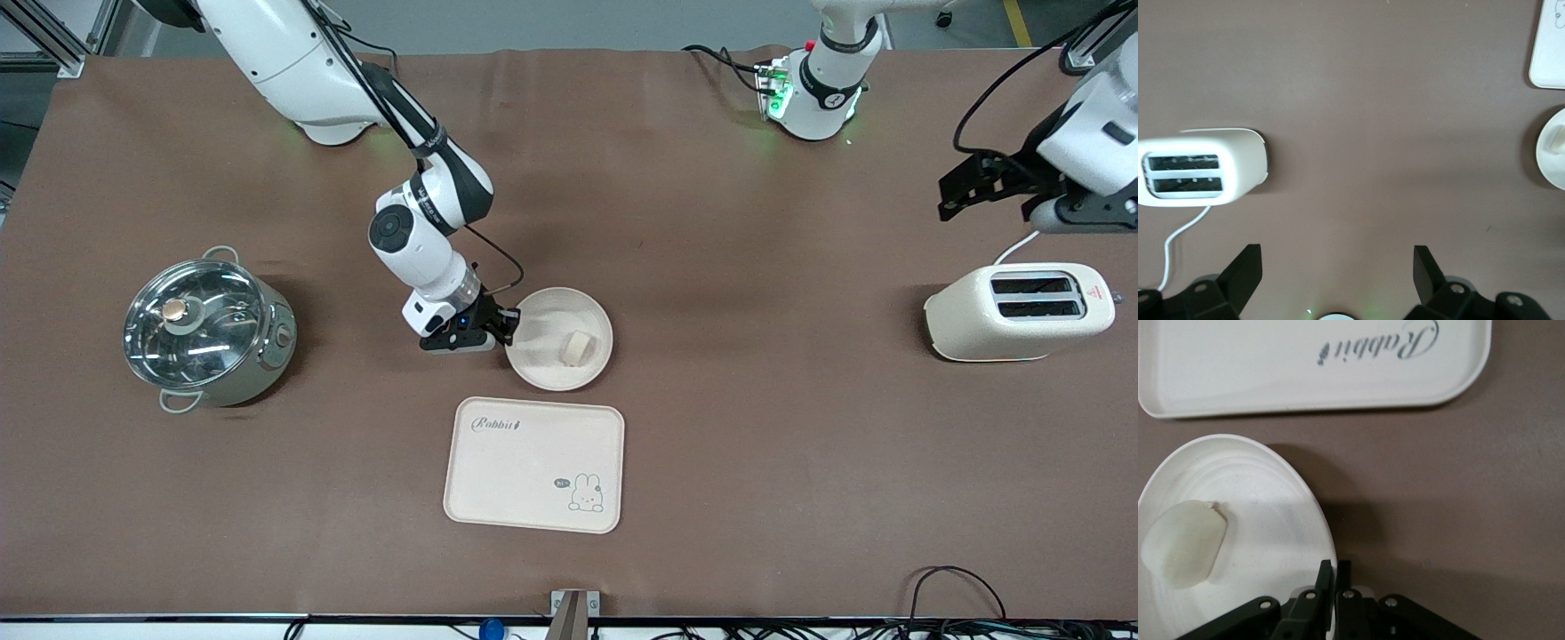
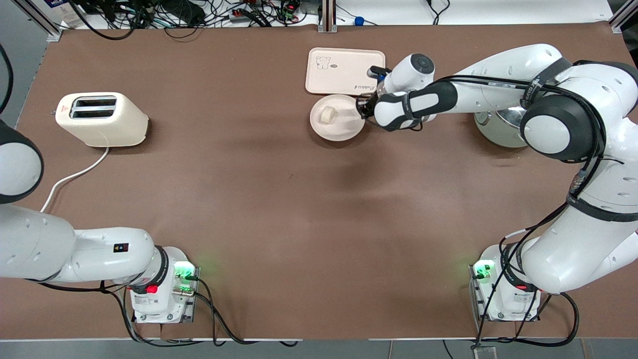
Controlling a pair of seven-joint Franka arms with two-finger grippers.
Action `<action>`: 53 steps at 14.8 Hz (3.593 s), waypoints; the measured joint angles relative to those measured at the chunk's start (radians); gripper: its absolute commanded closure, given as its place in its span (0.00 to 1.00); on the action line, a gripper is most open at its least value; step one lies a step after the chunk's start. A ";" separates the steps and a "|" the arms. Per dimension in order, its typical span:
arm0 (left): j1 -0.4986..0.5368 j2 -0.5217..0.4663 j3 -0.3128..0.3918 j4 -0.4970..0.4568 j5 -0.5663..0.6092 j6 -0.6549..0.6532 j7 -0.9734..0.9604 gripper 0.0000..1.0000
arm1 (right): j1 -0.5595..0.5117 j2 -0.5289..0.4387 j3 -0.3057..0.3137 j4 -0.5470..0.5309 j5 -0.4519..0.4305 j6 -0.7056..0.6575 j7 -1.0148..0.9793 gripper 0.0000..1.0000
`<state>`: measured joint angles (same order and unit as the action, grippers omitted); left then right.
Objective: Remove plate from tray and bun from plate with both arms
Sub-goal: 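Lift the plate off the tray and set it on the table, then open the right gripper and withdraw while the left gripper reaches the bun, then lower the left gripper onto the cream bun and grasp it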
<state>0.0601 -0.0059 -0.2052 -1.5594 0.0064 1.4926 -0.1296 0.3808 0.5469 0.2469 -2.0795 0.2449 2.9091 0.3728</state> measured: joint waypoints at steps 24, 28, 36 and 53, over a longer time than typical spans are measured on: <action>-0.560 0.786 -0.148 0.113 0.289 0.814 -1.080 0.05 | -0.582 -0.459 -0.041 0.490 -0.234 -1.262 -0.318 0.00; -0.596 0.843 -0.148 0.119 0.434 0.831 -1.064 0.10 | -0.541 -0.619 -0.097 0.503 -0.234 -1.404 -0.325 0.00; -0.619 0.887 -0.146 0.127 0.453 0.831 -1.014 0.26 | -0.465 -0.643 -0.210 0.473 -0.235 -1.414 -0.336 0.00; -0.614 0.899 -0.142 0.147 0.472 0.837 -0.989 0.70 | -0.451 -0.632 -0.207 0.470 -0.235 -1.382 -0.337 0.00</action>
<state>-0.5536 0.8927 -0.3475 -1.4129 0.4784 2.3301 -1.1181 -0.0698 -0.0850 0.0398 -1.6096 0.0104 1.5271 0.0358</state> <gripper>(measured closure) 0.696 0.000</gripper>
